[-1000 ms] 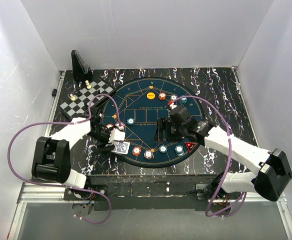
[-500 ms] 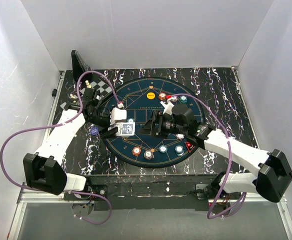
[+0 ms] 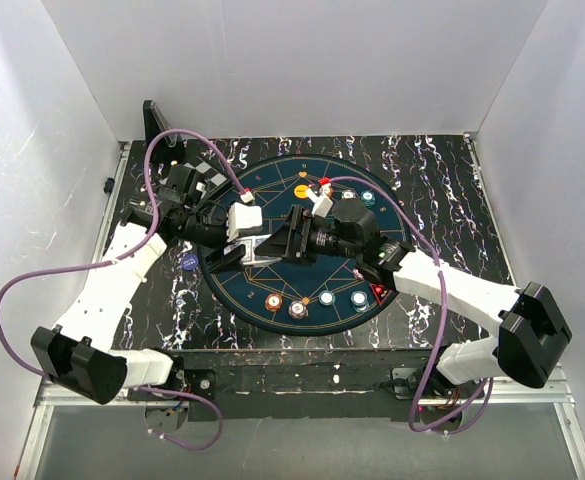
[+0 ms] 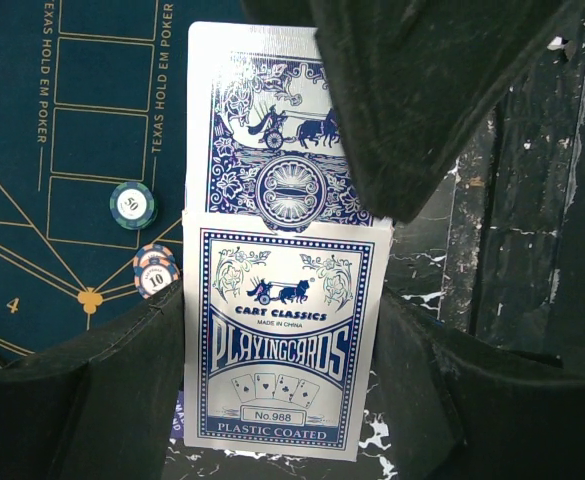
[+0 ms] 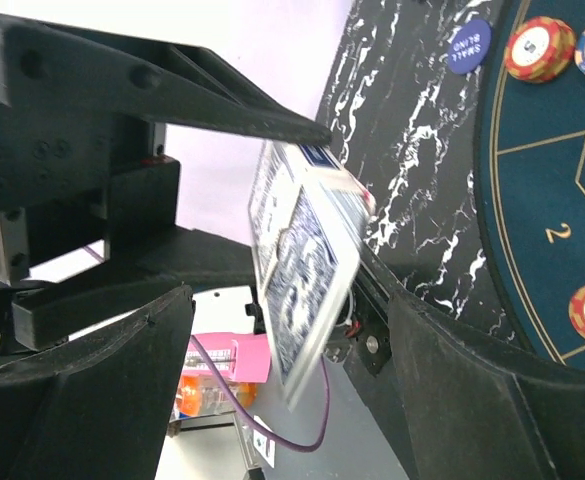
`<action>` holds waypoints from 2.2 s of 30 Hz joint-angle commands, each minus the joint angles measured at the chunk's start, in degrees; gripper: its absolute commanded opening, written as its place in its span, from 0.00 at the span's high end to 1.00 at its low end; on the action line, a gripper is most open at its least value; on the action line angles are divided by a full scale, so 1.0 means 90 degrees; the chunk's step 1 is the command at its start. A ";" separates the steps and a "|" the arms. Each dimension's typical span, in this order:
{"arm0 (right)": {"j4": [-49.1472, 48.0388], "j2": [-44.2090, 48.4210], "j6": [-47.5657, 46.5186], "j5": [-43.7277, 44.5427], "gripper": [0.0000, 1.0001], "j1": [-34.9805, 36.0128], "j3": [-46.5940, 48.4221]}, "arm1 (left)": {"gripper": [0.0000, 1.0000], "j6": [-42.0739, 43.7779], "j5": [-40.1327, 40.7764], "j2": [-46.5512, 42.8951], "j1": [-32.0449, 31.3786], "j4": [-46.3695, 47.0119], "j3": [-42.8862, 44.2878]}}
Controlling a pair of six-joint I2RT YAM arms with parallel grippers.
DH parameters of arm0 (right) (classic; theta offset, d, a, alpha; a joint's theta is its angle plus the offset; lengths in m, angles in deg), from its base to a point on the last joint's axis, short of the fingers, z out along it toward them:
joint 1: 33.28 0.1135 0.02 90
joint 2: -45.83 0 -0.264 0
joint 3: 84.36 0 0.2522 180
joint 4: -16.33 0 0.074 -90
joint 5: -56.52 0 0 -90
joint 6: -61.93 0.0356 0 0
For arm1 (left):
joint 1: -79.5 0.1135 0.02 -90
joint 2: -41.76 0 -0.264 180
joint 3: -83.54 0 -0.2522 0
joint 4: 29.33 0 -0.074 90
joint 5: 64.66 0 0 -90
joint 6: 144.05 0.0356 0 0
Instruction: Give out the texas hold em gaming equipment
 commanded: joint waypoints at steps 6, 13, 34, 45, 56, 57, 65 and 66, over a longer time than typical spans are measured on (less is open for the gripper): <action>-0.0581 -0.0315 0.0137 -0.0264 0.23 0.0116 0.0487 | 1.00 -0.0676 0.0158 -0.0334 -0.0231 0.0168 0.0274; -0.0786 -0.0413 0.0313 -0.0362 0.37 0.0155 0.0429 | 1.00 -0.0891 0.0139 -0.0373 -0.0299 0.0324 0.0323; -0.1850 0.0046 0.0889 -0.0684 0.72 0.0038 -0.0411 | 0.02 -0.1975 -0.0388 -0.1143 -0.0416 0.0802 -0.0125; -0.1890 0.0027 0.1065 -0.0772 0.73 0.0028 -0.0392 | 0.02 -0.1867 -0.0302 -0.2451 -0.0387 0.1844 -0.1745; -0.1773 -0.0139 0.1085 -0.0772 0.73 0.0175 -0.0245 | 0.02 -0.1946 0.0609 -0.2834 -0.0358 0.3332 -0.2265; -0.1763 -0.0149 0.1065 -0.0772 0.73 0.0175 -0.0245 | 0.02 -0.1946 0.0511 -0.2795 -0.0358 0.3274 -0.2207; -0.1753 -0.0110 0.1065 -0.0762 0.74 0.0175 -0.0216 | 0.02 -0.1254 -0.0153 -0.2648 -0.0358 0.2220 -0.2206; -0.1705 -0.0100 0.1036 -0.0752 0.74 0.0175 -0.0206 | 0.02 -0.1204 -0.0125 -0.2658 -0.0358 0.2151 -0.2245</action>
